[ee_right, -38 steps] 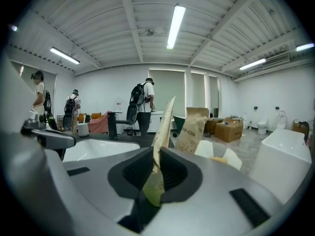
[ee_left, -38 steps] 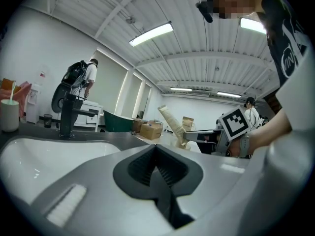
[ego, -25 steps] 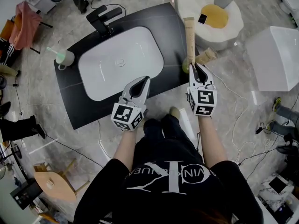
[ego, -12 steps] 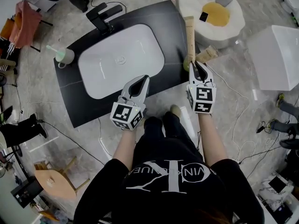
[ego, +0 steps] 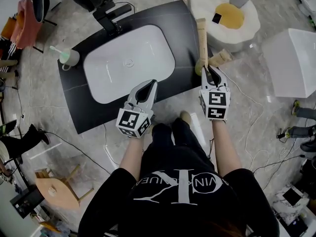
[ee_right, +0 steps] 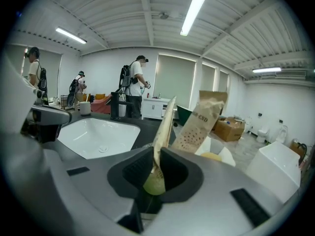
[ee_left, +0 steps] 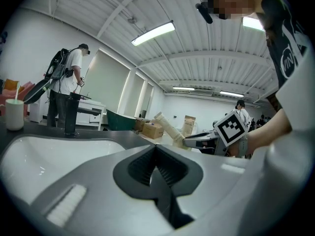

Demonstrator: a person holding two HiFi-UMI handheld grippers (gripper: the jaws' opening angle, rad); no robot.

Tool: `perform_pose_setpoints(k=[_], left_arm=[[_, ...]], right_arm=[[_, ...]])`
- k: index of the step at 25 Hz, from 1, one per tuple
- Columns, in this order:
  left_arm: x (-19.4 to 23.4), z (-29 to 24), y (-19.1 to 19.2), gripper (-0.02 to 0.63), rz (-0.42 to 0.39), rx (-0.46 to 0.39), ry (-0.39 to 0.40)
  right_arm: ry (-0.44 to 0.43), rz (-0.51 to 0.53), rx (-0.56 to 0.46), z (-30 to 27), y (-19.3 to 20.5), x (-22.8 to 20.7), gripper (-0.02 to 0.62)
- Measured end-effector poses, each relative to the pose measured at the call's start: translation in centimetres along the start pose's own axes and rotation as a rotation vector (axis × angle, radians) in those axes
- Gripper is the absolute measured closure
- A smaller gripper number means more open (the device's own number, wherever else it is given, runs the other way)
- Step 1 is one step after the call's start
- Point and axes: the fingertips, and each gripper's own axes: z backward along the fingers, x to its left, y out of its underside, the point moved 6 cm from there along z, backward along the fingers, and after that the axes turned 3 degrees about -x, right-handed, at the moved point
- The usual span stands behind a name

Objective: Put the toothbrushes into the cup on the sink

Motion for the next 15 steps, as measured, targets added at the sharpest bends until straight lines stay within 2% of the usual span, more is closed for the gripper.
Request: perform_pose_setpoints(k=[10,15], left_arm=[[0.0,-0.06,0.1,0.594,0.002,-0.002,0.003],[0.17,-0.09,0.01,0.594,0.004,-0.004,0.002]], right_arm=[[-0.009,-0.009,0.018,0.36,0.1,-0.05,0.548],[-0.047,-0.032,0.028,0.19,-0.12,0.04,0.548]])
